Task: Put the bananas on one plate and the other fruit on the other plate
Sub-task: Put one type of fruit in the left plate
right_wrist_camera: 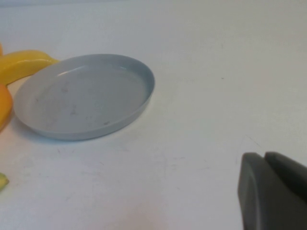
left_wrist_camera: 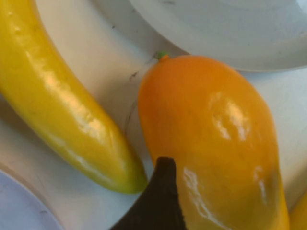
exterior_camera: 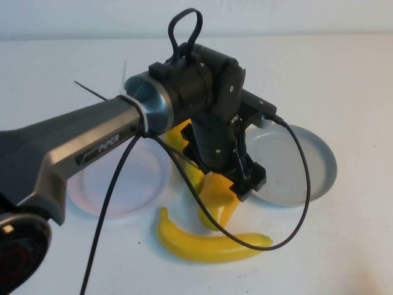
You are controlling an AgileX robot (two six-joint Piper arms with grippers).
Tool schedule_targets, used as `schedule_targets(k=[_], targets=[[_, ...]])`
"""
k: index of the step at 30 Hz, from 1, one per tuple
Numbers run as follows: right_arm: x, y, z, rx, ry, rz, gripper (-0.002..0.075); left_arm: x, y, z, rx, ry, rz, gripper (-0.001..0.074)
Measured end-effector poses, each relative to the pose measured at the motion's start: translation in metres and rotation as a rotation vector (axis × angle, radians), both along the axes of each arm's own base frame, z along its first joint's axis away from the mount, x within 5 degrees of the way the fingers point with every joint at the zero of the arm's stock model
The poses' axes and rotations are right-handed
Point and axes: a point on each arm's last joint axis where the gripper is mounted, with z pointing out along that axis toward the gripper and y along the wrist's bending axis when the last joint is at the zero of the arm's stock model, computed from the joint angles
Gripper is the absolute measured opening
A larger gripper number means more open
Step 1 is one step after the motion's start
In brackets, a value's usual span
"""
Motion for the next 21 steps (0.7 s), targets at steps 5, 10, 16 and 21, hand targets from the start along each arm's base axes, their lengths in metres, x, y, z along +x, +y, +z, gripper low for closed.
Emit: schedule_targets(k=[5, 10, 16, 21], targets=[[0.000, 0.000, 0.000, 0.000, 0.000, 0.000, -0.0015, 0.005, -0.002, -0.017, 0.035, 0.007, -0.003, 0.0656], [0.000, 0.000, 0.000, 0.000, 0.000, 0.000, -0.0015, 0.007, -0.003, -0.023, 0.048, 0.006, -0.005, 0.0657], [0.000, 0.000, 0.000, 0.000, 0.000, 0.000, -0.0015, 0.009, -0.004, -0.032, 0.068, 0.014, -0.007, 0.0594], [0.000, 0.000, 0.000, 0.000, 0.000, 0.000, -0.0015, 0.009, -0.004, -0.034, 0.069, 0.015, -0.009, 0.0542]])
